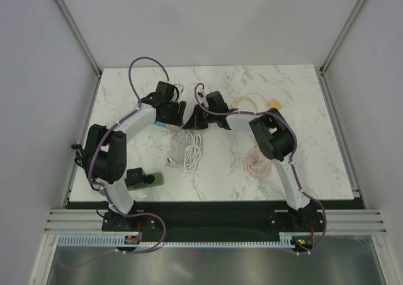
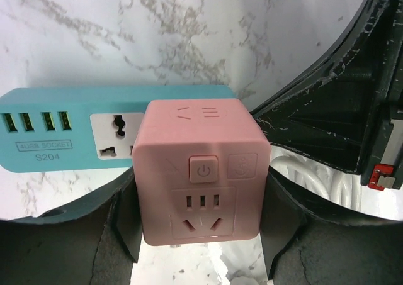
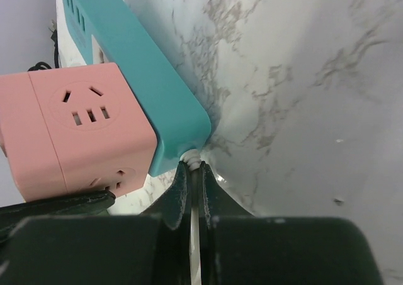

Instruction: Pull the plug off the socket

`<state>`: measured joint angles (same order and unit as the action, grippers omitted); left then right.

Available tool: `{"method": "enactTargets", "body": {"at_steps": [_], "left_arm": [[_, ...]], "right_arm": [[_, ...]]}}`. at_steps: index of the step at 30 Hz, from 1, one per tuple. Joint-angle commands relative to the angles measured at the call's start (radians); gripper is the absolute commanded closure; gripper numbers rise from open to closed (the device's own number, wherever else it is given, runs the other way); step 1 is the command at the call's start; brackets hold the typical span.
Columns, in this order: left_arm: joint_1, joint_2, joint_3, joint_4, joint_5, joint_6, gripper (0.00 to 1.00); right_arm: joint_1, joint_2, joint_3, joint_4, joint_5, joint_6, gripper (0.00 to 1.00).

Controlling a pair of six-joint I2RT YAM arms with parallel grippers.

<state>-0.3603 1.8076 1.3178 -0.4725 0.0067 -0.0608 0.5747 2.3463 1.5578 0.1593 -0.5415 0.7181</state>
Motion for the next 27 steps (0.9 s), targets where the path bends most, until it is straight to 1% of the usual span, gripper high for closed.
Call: {"method": "enactTargets", "body": {"at_steps": [1, 2, 4, 6, 7, 9, 10, 11, 12, 14, 15, 16, 17, 19, 20, 21, 22, 23, 24, 25, 27], "left_arm": [[-0.022, -0.201, -0.026, 0.187, -0.003, 0.012, 0.98], [-0.023, -0.211, -0.052, 0.199, -0.060, 0.022, 0.98], [-0.026, -0.218, -0.061, 0.210, -0.114, 0.026, 0.98], [-0.026, -0.217, -0.055, 0.199, -0.164, 0.007, 0.98], [-0.025, -0.215, -0.049, 0.187, -0.156, -0.017, 0.98], [-0.020, -0.214, -0.045, 0.184, -0.098, -0.040, 0.98], [0.001, -0.212, -0.040, 0.187, -0.041, -0.086, 0.98], [0.018, -0.200, -0.040, 0.196, 0.125, -0.114, 0.98], [0.033, -0.192, -0.040, 0.210, 0.203, -0.135, 0.98], [0.040, -0.163, -0.022, 0.213, 0.291, -0.148, 0.98], [0.038, -0.156, -0.016, 0.206, 0.280, -0.142, 0.98], [0.031, -0.154, -0.008, 0.199, 0.260, -0.125, 0.98], [0.030, -0.154, -0.008, 0.177, 0.190, -0.123, 0.98], [0.030, -0.157, -0.002, 0.155, 0.107, -0.122, 0.98], [0.027, -0.157, 0.003, 0.129, -0.001, -0.120, 0.98], [0.017, -0.163, 0.009, 0.115, -0.078, -0.113, 0.98], [-0.017, -0.166, 0.020, 0.104, -0.158, -0.082, 0.98], [-0.037, -0.168, 0.020, 0.098, -0.301, -0.064, 0.98], [-0.058, -0.174, 0.020, 0.098, -0.338, -0.035, 0.98], [-0.063, -0.175, 0.020, 0.098, -0.335, -0.028, 0.98], [-0.069, -0.174, 0.021, 0.098, -0.272, -0.016, 0.98]], "right_arm": [[0.017, 0.077, -0.013, -0.155, 0.178, 0.032, 1.00], [0.019, 0.076, -0.019, -0.155, 0.184, 0.032, 1.00], [0.020, 0.061, -0.033, -0.156, 0.211, 0.040, 1.00], [0.020, 0.051, -0.051, -0.156, 0.230, 0.044, 1.00], [0.020, 0.047, -0.057, -0.156, 0.235, 0.049, 1.00], [0.020, 0.044, -0.065, -0.155, 0.238, 0.053, 1.00], [0.020, 0.038, -0.068, -0.156, 0.244, 0.055, 1.00], [0.020, 0.036, -0.074, -0.155, 0.247, 0.058, 1.00], [0.020, 0.031, -0.077, -0.156, 0.250, 0.058, 1.00], [0.020, 0.028, -0.085, -0.156, 0.262, 0.058, 1.00], [0.022, 0.025, -0.087, -0.155, 0.264, 0.061, 1.00], [0.021, 0.024, -0.088, -0.156, 0.270, 0.063, 1.00], [0.020, 0.019, -0.096, -0.155, 0.287, 0.066, 1.00], [0.022, 0.010, -0.104, -0.156, 0.301, 0.069, 1.00], [0.021, 0.008, -0.104, -0.159, 0.316, 0.069, 1.00], [0.019, 0.004, -0.105, -0.184, 0.318, 0.067, 1.00], [0.019, 0.002, -0.105, -0.185, 0.322, 0.067, 1.00], [0.020, 0.001, -0.107, -0.190, 0.328, 0.067, 1.00], [0.020, -0.001, -0.107, -0.190, 0.328, 0.067, 1.00], [0.019, -0.002, -0.105, -0.193, 0.330, 0.066, 1.00], [0.020, -0.004, -0.105, -0.198, 0.333, 0.066, 1.00]]}}
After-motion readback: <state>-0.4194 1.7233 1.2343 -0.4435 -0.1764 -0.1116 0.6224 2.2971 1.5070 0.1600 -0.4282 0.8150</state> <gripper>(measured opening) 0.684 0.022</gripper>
